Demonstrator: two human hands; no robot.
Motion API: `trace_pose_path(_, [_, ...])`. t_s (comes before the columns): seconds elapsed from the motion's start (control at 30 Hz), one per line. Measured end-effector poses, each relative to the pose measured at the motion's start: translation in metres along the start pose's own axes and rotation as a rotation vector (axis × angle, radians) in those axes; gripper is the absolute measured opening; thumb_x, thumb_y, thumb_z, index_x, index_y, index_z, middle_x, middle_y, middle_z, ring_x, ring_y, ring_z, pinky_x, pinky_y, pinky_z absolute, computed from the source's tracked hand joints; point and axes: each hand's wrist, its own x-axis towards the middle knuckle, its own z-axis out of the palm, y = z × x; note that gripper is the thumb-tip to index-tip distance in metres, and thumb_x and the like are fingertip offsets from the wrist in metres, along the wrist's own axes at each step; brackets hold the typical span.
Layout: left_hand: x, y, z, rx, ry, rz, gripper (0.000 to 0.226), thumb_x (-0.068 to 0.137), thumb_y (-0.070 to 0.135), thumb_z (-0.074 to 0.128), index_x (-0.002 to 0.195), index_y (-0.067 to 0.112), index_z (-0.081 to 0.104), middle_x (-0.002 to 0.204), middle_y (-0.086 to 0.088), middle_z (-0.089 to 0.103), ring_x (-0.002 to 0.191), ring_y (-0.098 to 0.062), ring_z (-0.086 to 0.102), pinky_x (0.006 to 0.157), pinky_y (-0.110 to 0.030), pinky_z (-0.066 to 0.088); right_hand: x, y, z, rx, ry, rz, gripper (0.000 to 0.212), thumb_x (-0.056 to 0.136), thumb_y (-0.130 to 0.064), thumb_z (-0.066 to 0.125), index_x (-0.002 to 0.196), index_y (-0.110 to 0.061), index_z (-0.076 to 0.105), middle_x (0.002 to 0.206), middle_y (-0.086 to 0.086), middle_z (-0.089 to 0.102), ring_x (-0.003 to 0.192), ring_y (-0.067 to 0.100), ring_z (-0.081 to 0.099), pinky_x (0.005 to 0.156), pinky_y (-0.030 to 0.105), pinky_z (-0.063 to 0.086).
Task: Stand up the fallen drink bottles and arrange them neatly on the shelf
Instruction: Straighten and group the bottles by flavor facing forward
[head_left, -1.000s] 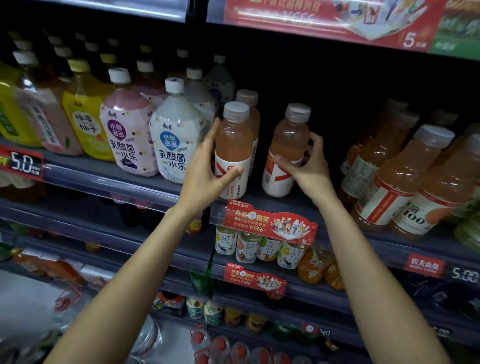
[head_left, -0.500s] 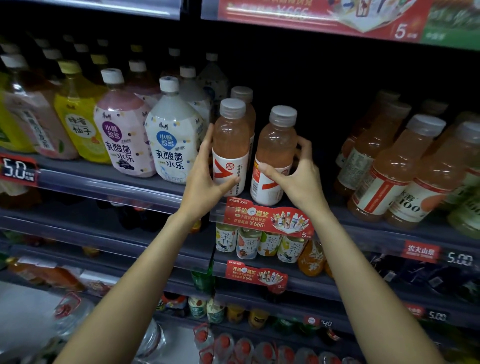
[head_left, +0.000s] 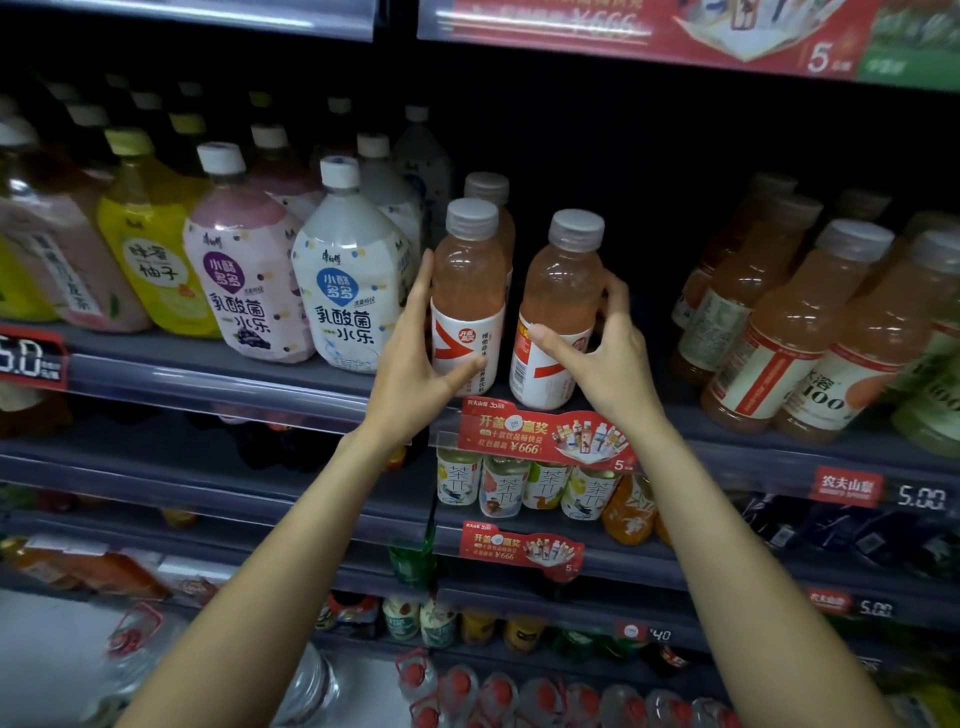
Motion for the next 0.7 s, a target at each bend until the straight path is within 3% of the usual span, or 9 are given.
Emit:
trace_pose_path(0.23, [0.001, -0.004, -0.003, -0.01, -0.029, 0.024, 0.108, 0.079, 0.018, 0.079, 0.153, 0.035, 0.002, 0.155, -0.002, 0.033, 0.14, -0.013, 0.036, 0.111, -0.047, 0.038, 0.0, -0.001, 0.001, 0.007, -0.004, 0.022, 0.08, 0.081, -0.033, 0.072, 0.145, -0.02, 0.026, 0.134, -0.001, 0.053, 0.112, -0.002, 0.045, 0.076, -0.008, 0.034])
trace_pose_path(0.33, [-0.003, -0.002, -0.001, 0.061, 0.026, 0.044, 0.103, 0.08, 0.021, 0.078, 0.154, 0.025, 0.007, 0.155, 0.005, 0.027, 0.141, -0.009, 0.031, 0.113, -0.042, 0.037, -0.002, -0.001, 0.002, 0.027, -0.015, 0.035, 0.078, 0.082, -0.031, 0.071, 0.145, -0.019, 0.026, 0.135, -0.003, 0.051, 0.115, 0.0, 0.047, 0.08, -0.004, 0.037])
trace_pose_path(0.4, [-0.012, 0.004, 0.002, 0.112, 0.122, 0.081, 0.09, 0.085, 0.028, 0.073, 0.153, 0.017, 0.015, 0.153, 0.005, 0.025, 0.142, -0.013, 0.029, 0.112, -0.044, 0.037, -0.005, -0.001, 0.001, 0.038, -0.051, 0.044, 0.081, 0.082, -0.036, 0.069, 0.147, -0.019, 0.023, 0.14, -0.005, 0.047, 0.123, 0.003, 0.045, 0.092, 0.007, 0.041])
trace_pose_path(0.5, [-0.031, 0.018, 0.009, 0.155, 0.259, 0.16, 0.064, 0.09, 0.023, 0.065, 0.144, 0.006, 0.034, 0.146, -0.008, 0.038, 0.136, -0.022, 0.038, 0.105, -0.049, 0.041, -0.018, 0.002, -0.007, -0.005, -0.041, 0.045, 0.091, 0.08, -0.049, 0.065, 0.151, -0.025, 0.013, 0.152, -0.002, 0.032, 0.137, 0.009, 0.033, 0.111, 0.034, 0.035])
trace_pose_path(0.57, [-0.04, 0.031, 0.016, 0.166, 0.295, 0.251, 0.05, 0.089, 0.014, 0.063, 0.134, 0.002, 0.045, 0.135, -0.005, 0.046, 0.126, -0.022, 0.046, 0.1, -0.046, 0.044, -0.032, 0.004, -0.019, -0.055, 0.03, 0.016, 0.08, 0.085, -0.042, 0.064, 0.149, -0.025, 0.019, 0.149, -0.001, 0.035, 0.135, 0.009, 0.035, 0.109, 0.034, 0.035])
trace_pose_path(0.7, [-0.044, 0.067, 0.043, 0.136, 0.175, 0.441, 0.029, 0.09, 0.009, 0.058, 0.117, 0.0, 0.058, 0.106, -0.004, 0.064, 0.1, -0.013, 0.058, 0.088, -0.026, 0.048, -0.062, 0.016, -0.063, -0.24, 0.203, -0.201, 0.038, 0.093, -0.019, 0.059, 0.13, -0.014, 0.054, 0.122, -0.002, 0.06, 0.115, 0.007, 0.053, 0.097, 0.027, 0.044])
